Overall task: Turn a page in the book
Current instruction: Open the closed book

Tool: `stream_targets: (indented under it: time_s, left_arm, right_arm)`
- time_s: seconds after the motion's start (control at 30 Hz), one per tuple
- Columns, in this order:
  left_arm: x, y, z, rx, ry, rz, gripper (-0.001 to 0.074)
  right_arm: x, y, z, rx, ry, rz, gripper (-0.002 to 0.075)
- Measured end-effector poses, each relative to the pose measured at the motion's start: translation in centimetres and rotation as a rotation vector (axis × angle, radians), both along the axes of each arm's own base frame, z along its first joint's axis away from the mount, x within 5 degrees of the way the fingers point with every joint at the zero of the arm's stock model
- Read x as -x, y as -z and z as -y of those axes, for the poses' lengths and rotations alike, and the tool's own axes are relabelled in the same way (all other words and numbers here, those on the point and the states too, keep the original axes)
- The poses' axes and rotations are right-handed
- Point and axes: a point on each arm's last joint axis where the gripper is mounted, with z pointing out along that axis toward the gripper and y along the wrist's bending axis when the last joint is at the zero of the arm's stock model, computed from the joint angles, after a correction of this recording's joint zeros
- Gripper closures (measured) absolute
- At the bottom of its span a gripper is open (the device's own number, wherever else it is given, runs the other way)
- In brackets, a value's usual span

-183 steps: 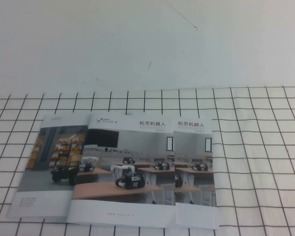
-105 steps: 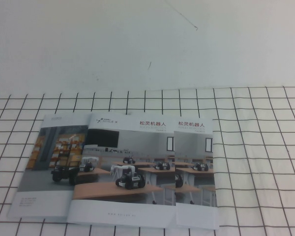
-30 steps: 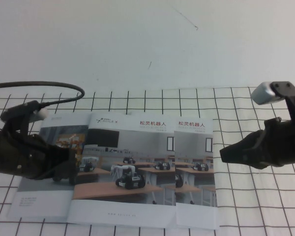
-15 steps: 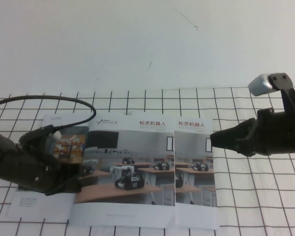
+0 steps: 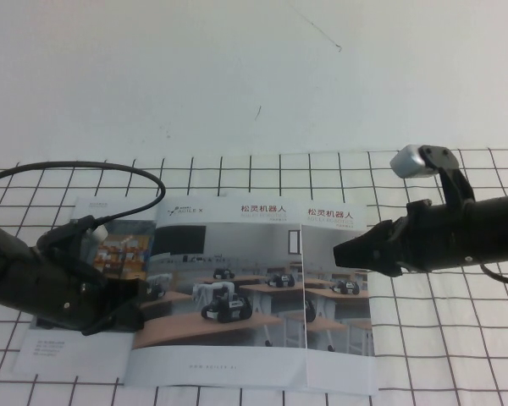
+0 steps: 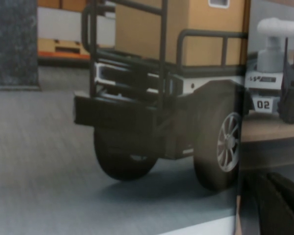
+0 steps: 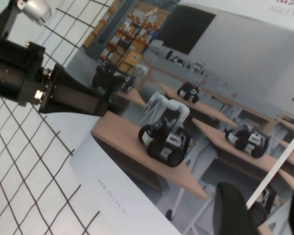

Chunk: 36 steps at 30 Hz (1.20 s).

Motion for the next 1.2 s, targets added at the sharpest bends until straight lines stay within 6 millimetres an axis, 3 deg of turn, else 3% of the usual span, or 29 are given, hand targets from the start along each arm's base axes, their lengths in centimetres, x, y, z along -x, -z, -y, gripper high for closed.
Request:
stream_targets:
  time_s: [0.1,0.2,0.57,0.93,1.2]
  left_arm:
    - [0.0,0.0,0.0,0.001,0.004,0.001,0.0738]
    - [0.0,0.0,0.0,0.003,0.004,-0.002,0.0738]
    - [0.0,0.0,0.0,0.005,0.01,0.001,0.0738]
    - [0.0,0.0,-0.1,0.005,0.011,0.001,0.0738]
    - [0.0,0.0,-0.1,0.005,0.011,0.001,0.0738]
  right_arm:
    - [-0.7,1.0,-0.8,-0.009,-0.036,-0.007,0.0423]
    - [-1.2,2.4,-2.0,-0.014,-0.09,-0.025,0.0398]
    - [-3.5,6.1,-3.7,-0.005,-0.073,-0.079,0.0386]
    - [-3.9,8.4,-4.0,-0.003,-0.067,-0.115,0.0385]
    - [-3.8,8.7,-4.2,-0.041,-0.069,-0.132,0.0385]
